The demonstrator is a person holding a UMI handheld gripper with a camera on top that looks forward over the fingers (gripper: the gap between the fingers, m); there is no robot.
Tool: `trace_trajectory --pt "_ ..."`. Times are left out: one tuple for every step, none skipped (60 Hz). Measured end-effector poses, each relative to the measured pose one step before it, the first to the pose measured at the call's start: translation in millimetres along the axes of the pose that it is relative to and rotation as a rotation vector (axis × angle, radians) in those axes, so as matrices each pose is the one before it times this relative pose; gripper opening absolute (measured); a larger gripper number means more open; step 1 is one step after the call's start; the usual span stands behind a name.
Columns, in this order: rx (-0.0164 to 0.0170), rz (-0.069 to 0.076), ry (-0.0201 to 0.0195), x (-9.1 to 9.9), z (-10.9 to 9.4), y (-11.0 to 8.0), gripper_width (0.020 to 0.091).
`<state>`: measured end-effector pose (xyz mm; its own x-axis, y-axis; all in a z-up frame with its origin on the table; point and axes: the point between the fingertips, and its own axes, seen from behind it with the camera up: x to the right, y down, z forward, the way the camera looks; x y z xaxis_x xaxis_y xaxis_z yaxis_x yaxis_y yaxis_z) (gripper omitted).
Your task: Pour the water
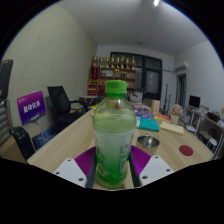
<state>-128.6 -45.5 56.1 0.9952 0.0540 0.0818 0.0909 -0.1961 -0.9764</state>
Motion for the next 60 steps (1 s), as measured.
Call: trace_trajectory --pt "0.0075 -0.0126 0.00114 -0.77 0.24 -0.29 0.0535" --pt "0.00934 -0.0122 -0.00292 -1.43 -0.04 -1.01 0.0532" --pt "0.00799 -0.0094 -0.00614 -2.02 0.22 -1.03 0.052" --pt "0.00197 -0.0067 -0.00497 -1.16 0.47 -0.07 0.0507" --pt "-0.00061 -0.0045 -0.0025 -0.56 -0.04 0.32 0.0492" --pt "-0.00097 0.0002 -0.00128 -0.18 0.19 0.3 0.0493" --pt "-0.0006 0.0008 -0.00962 8.94 4.45 2.02 0.0477" --pt "-0.0074 0.0047 -0.00594 -1.4 0.3 0.54 0.046" --pt "-0.00775 0.0082 -0.00972 -1.84 0.48 0.29 0.0459" --pt "-0.01075 0.0107 -0.01328 -2.47 0.21 0.98 0.0434" --pt "-0.01353 0.0133 -0.01345 -2.25 0.66 0.82 0.0418" --pt "-0.01465 0.0147 -0.01318 -2.02 0.82 0.5 0.0417" --pt "-0.01404 0.0138 -0.01437 -2.29 0.61 0.13 0.0404" --pt "-0.01548 0.0167 -0.00376 -13.86 0.21 -0.2 0.0363" --pt "-0.00969 0.0163 -0.01168 -1.71 -0.02 -1.29 0.0364" --pt "-0.00487 0.0181 -0.01329 -2.46 0.02 -2.99 0.0375" --pt "0.00209 0.019 -0.02748 10.21 -0.12 -2.34 0.0328" --pt "0.00376 0.0261 -0.01066 -2.17 -0.45 -5.17 0.0314" --pt "0.00165 0.0282 -0.00611 -1.3 -0.11 -4.81 0.0314" --pt "0.00164 0.0335 -0.00517 -1.09 0.18 -4.9 0.0314" --pt "-0.00309 0.0382 -0.00653 -1.4 0.38 -4.3 0.0314" --pt "-0.004 0.0449 -0.01033 -2.43 2.52 -3.23 0.0312" --pt "-0.00503 0.0502 -0.01467 -4.34 2.59 -2.63 0.031" --pt "-0.00675 0.0596 -0.01409 -2.06 0.77 -3.29 0.0311" --pt "-0.00431 0.0679 -0.0126 -1.57 1.12 -3.53 0.0312" --pt "-0.00337 0.0737 -0.0129 -1.85 0.87 -3.56 0.0311" --pt "-0.00563 0.0783 -0.01361 -1.98 1.24 -3.2 0.0312" --pt "-0.00911 0.0795 -0.01771 -1.52 3.27 -3.12 0.0312" --pt "-0.00203 0.0881 -0.00101 -13.69 -4.08 3.73 0.0311" --pt "-0.00832 0.0823 -0.03355 2.01 -2.65 -7.14 0.0311" --pt "-0.008 0.0856 -0.02179 -1.41 1.0 -3.87 0.0312" --pt "-0.0082 0.0872 -0.02415 -2.47 0.52 -2.42 0.0312" --pt "-0.00981 0.0864 -0.02429 -3.03 -0.36 -1.95 0.0311" --pt "-0.00763 0.0849 -0.02224 -2.99 -0.24 -2.11 0.031" --pt "-0.00582 0.0833 -0.02184 -1.78 0.27 -3.4 0.031" --pt "-0.00067 0.0838 -0.00934 -4.7 3.39 0.42 0.0309" --pt "-0.00357 0.0764 -0.02029 -7.55 -3.1 8.97 0.0309" --pt "-0.02571 0.0613 -0.03506 1.28 -11.89 -0.15 0.031" --pt "-0.01034 0.0641 -0.01975 -1.68 -2.74 0.02 0.031" --pt "0.00385 0.0657 -0.00537 -2.29 7.18 -0.05 0.0308" --pt "-0.00753 0.0527 -0.01851 -1.52 -2.66 -0.18 0.0309" --pt "-0.00711 0.0478 -0.01928 -2.27 -1.94 0.71 0.0311" --pt "0.00218 0.0509 -0.01311 -9.72 20.2 1.85 0.0309" --pt "-0.01464 0.0357 -0.02691 -2.82 -2.99 4.04 0.0311" --pt "-0.00619 0.0374 -0.01751 -0.17 -2.4 3.28 0.0309" --pt "-0.00627 0.0379 -0.017 -2.15 -1.08 2.44 0.0309" --pt "-0.00653 0.0382 -0.01715 -4.61 0.2 1.76 0.0311" --pt "-0.00073 0.0282 -0.01276 0.28 -2.14 0.06 0.031" --pt "-0.00307 0.0271 -0.01166 -1.26 -0.97 1.21 0.0311" --pt "-0.00271 0.0228 -0.00842 -1.14 -1.21 1.15 0.0311" --pt "-0.00444 0.0218 -0.00703 -3.18 0.26 1.89 0.0311" --pt "-0.00033 0.0165 -0.00425 -0.04 -2.55 0.3 0.0312" --pt "0.00322 0.0174 -0.00094 -4.3 -5.77 10.14 0.0309" --pt "0.00305 0.0133 -0.00394 -0.39 -2.12 1.59 0.0312" --pt "0.00531 0.0195 -0.004 -2.35 9.7 1.38 0.0314" --pt "0.00397 0.0144 -0.00444 -0.4 -1.31 1.12 0.0312" --pt "0.00372 0.0154 -0.00547 -0.82 -1.07 0.7 0.0309" --pt "0.00297 0.0164 -0.00629 -1.08 -1.85 0.96 0.0312" --pt "0.00201 0.0162 -0.00702 -1.1 -2.13 1.15 0.031" --pt "0.00126 0.0155 -0.00729 -1.28 -2.89 1.54 0.0312"
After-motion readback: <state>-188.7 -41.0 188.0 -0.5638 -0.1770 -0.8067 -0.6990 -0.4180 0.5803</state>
